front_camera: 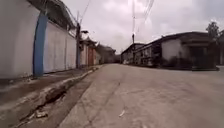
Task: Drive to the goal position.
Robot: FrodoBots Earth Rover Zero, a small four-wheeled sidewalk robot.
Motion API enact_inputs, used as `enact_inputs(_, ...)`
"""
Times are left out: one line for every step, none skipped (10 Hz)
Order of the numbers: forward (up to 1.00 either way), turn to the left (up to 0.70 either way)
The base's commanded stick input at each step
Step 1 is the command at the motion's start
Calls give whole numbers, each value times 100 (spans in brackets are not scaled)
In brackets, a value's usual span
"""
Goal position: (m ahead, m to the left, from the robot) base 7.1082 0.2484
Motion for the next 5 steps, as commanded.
enact_inputs(100,0)
enact_inputs(100,0)
enact_inputs(100,0)
enact_inputs(100,0)
enact_inputs(100,0)
